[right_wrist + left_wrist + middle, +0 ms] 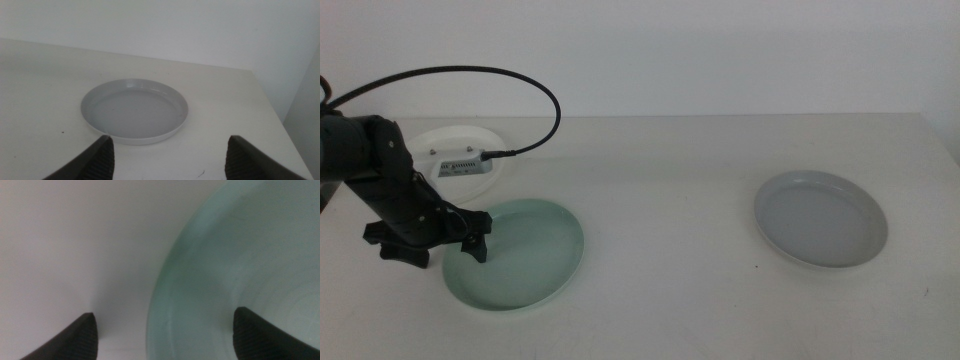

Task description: Stack the three bowls on top of each other.

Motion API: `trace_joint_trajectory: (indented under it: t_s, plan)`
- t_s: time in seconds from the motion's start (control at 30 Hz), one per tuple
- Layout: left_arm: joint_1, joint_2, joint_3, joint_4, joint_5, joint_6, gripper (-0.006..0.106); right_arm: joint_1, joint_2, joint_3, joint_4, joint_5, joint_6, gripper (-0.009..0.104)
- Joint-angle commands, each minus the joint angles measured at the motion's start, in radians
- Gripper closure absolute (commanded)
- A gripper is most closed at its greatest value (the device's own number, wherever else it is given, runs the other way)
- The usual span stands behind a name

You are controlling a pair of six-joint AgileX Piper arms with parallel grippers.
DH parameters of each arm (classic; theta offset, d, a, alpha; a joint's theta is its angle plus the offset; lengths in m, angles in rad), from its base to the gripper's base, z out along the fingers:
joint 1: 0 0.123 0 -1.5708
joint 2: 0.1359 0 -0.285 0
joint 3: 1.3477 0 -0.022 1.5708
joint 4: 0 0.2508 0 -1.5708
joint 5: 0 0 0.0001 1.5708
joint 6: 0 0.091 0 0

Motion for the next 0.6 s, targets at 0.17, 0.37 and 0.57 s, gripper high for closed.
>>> trace_joint_trajectory:
  t_s: [0.17,0.37,0.57]
  plan:
    - [0.001,-0.032,-0.027,-0.025,-0.026,-0.004,0.031,-0.007,-0.026,-0.006,-0.007,-0.077,-0.008,0.039]
    - [0.001,-0.032,-0.027,-0.025,-0.026,-0.004,0.068,-0.007,-0.026,-0.006,-0.007,-0.077,-0.008,0.039]
    - [0.001,-0.038,-0.027,-0.025,0.0,-0.011,0.1,-0.007,-0.026,-0.006,-0.007,-0.077,-0.008,0.039]
